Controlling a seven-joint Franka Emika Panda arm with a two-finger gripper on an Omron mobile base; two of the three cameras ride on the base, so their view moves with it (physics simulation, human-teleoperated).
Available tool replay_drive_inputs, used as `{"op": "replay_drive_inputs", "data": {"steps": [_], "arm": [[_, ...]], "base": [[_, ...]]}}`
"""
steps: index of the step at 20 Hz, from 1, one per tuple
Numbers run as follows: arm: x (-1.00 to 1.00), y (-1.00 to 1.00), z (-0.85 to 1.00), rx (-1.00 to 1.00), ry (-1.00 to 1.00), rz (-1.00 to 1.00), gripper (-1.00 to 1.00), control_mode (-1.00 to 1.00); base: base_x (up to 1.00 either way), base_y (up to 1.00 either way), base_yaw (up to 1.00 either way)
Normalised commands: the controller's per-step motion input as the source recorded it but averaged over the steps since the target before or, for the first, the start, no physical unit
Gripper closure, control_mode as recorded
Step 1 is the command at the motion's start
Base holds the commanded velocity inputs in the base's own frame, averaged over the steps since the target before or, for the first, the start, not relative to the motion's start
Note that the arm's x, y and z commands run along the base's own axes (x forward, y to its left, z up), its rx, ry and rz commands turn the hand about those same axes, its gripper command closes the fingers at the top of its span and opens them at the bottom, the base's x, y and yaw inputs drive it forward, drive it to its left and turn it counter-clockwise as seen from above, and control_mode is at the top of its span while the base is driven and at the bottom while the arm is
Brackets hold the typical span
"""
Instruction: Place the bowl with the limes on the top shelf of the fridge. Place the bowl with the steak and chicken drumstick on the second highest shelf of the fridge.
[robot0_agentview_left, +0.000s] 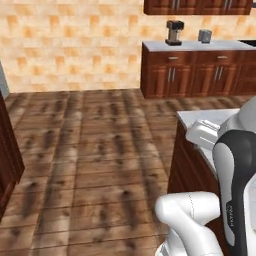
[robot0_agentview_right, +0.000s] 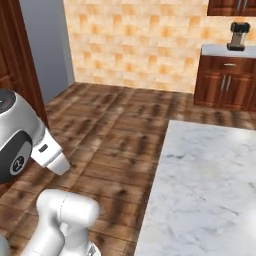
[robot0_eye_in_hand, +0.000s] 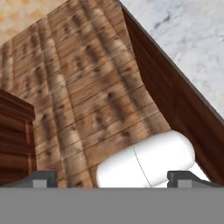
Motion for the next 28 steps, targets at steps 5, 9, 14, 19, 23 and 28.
{"op": "replay_drive_inputs", "data": {"steps": [5,9,14,19,23,28], "arm": [[0.00,0.00,0.00,0.00,0.00,0.00,-1.00,1.00],[0.00,0.00,0.00,0.00,0.00,0.00,-1.00,1.00],[0.00,0.00,0.00,0.00,0.00,0.00,-1.00,1.00],[0.00,0.00,0.00,0.00,0.00,0.00,-1.00,1.00],[0.00,0.00,0.00,0.00,0.00,0.00,-1.00,1.00],[0.00,0.00,0.00,0.00,0.00,0.00,-1.00,1.00]], "base": [[1.00,0.26,-0.19],[1.00,0.57,-0.14],[1.00,0.36,-0.17],[1.00,0.27,-0.15],[1.00,0.23,-0.15],[1.00,0.24,-0.15]]}}
